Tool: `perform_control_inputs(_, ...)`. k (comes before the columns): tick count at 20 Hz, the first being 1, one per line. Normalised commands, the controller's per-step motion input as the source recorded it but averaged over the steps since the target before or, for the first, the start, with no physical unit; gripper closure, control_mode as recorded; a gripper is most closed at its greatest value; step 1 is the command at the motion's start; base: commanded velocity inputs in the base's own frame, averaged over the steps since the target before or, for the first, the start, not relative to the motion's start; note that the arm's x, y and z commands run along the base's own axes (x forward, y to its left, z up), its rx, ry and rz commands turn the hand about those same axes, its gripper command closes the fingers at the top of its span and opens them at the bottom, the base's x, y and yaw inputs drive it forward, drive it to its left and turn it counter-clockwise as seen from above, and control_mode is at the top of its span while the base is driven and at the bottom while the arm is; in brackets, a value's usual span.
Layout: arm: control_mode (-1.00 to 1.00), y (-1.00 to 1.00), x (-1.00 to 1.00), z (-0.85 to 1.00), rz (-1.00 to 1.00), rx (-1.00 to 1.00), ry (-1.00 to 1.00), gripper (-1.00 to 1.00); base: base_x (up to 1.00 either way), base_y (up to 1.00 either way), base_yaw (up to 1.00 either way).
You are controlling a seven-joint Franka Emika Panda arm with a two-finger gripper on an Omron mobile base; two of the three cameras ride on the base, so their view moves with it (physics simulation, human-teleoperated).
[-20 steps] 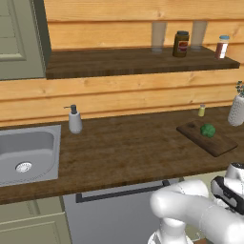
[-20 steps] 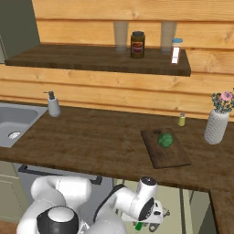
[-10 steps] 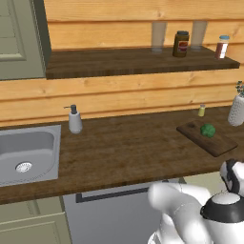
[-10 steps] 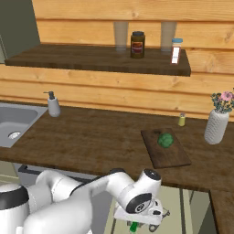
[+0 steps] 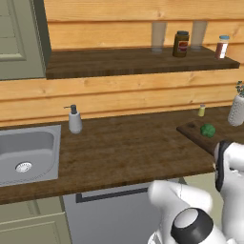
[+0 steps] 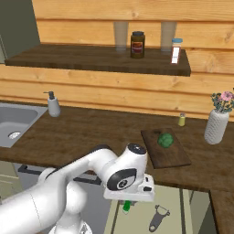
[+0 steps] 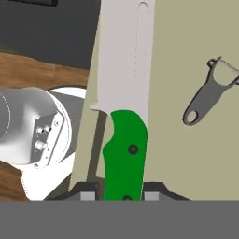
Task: Place the appropriate cutting tool for cutting the broccoli skin on the cutting board.
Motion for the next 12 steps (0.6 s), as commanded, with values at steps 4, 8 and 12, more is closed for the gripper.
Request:
perform_control_inputs(4, -1.0, -0.45, 0.94, 0.79, 0.08, 0.0, 0.0, 1.0, 0.0, 0.0, 0.0)
perform_control_inputs(8, -1.0, -0.78, 0.89, 0.46, 0.26, 0.0, 0.0, 1.0, 0.0, 0.0, 0.0)
perform_control_inputs(12, -1.0, -0.81, 0.36, 0.07, 0.43, -0.04, 0.04, 1.0, 0.0, 0.0, 0.0)
